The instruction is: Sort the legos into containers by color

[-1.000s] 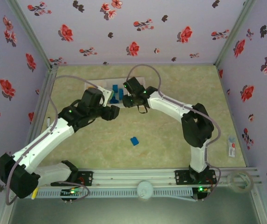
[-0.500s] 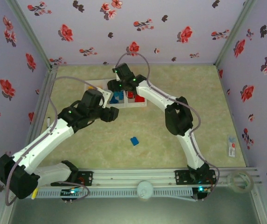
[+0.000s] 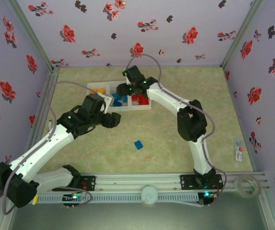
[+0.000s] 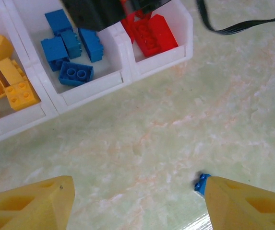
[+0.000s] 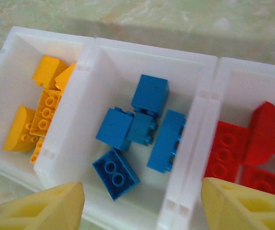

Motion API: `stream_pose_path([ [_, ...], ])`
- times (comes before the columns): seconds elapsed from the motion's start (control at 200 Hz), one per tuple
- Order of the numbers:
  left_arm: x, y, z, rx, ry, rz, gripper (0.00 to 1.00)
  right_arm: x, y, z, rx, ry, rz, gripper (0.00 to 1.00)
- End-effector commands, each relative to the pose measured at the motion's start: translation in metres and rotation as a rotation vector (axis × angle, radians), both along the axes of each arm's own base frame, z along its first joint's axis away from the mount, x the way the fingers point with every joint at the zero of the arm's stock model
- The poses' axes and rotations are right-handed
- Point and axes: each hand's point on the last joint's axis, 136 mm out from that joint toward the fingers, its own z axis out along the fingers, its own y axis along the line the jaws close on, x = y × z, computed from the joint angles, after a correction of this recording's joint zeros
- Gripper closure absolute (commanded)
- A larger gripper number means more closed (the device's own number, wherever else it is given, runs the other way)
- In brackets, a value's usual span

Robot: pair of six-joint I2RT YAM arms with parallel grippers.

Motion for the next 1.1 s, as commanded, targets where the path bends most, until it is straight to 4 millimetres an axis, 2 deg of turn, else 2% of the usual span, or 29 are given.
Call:
stream_pose_path([
  [0.0,-0.019,-0.012,-0.021,0.024,0.094,-0.036,0.27,0.0,-0.028,0.031,0.006,-0.062,-0.04,0.34],
  [0.245,-0.037,-0.047,-0.057,0.152,0.19,-0.141,0.28,-0.008,-0.087,0.032,-0.005,-0.053,-0.136,0.33],
  [0.47,-0.053,-0.075,-0.09,0.308,0.259,-0.272,0.28,-0.017,-0.125,0.031,-0.001,-0.051,-0.198,0.33],
  [0.745,-0.072,-0.106,-0.136,0.489,0.337,-0.407,0.28,-0.024,-0.148,0.026,0.005,-0.039,-0.236,0.32],
  [0.89,-0.073,-0.113,-0.153,0.542,0.36,-0.435,0.28,-0.028,-0.153,0.025,0.006,-0.037,-0.242,0.31],
  [1.095,-0.069,-0.112,-0.17,0.61,0.373,-0.453,0.28,-0.03,-0.16,0.024,0.007,-0.037,-0.252,0.3],
])
